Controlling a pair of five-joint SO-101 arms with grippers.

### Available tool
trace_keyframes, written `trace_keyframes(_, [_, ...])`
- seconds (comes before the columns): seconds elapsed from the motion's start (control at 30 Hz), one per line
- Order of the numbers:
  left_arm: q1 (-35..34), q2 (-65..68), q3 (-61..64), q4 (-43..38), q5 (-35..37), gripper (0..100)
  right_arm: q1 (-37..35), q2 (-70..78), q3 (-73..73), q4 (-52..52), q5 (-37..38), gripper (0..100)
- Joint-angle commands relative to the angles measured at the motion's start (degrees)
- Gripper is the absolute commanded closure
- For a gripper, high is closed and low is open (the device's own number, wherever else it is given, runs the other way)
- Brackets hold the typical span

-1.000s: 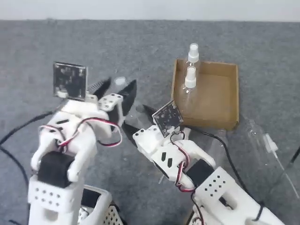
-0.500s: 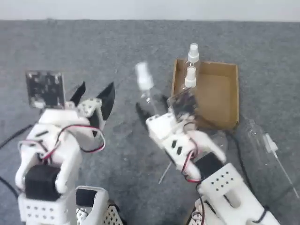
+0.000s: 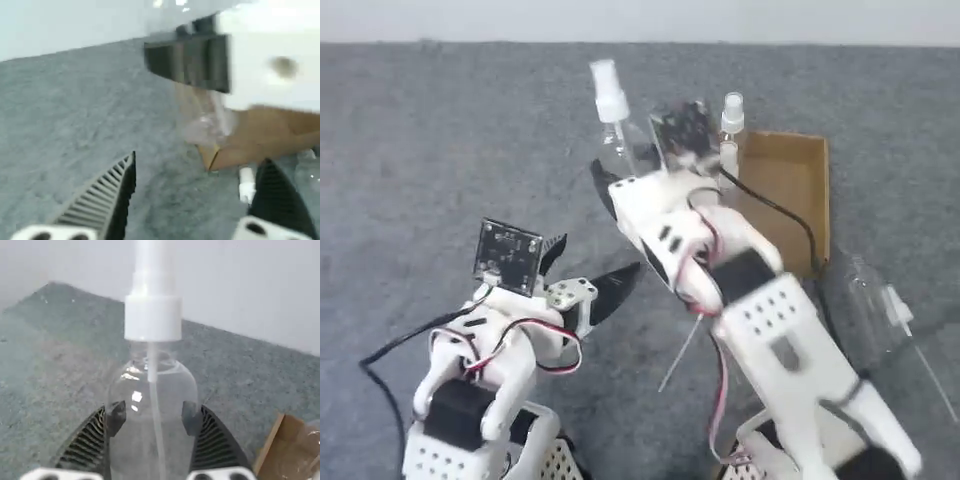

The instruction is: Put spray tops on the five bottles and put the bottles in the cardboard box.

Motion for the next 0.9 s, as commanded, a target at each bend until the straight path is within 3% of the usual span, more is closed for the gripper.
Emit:
trace_keyframes(0.0, [1.2, -1.3, 2.6, -6.9, 1.6, 63, -2.8, 2.3, -8.4, 5.1, -0.4, 99.3])
trace_keyframes(0.27, [-3.5, -1.3, 7.3, -11.7, 1.3, 63, -5.1, -4.7, -14.4, 21.8, -0.4, 99.3])
trace_keyframes(0.53, [-3.4, -1.7, 7.3, -11.3, 1.3, 63, -4.7, -9.5, -14.4, 28.0, -0.2, 99.3])
trace_keyframes(0.63, [-3.4, -1.7, 7.3, -11.3, 1.3, 63, -4.1, -9.7, -14.6, 29.0, 3.2, 99.3])
trace_keyframes(0.73, [-3.4, -1.8, 7.3, -9.8, 1.3, 63, 0.7, -11.7, -18.1, 32.4, 6.4, 99.3])
trace_keyframes(0.87, [-4.0, -1.8, 7.3, -9.8, 1.2, 63, 12.1, -16.2, -28.9, 40.8, 8.9, 99.3])
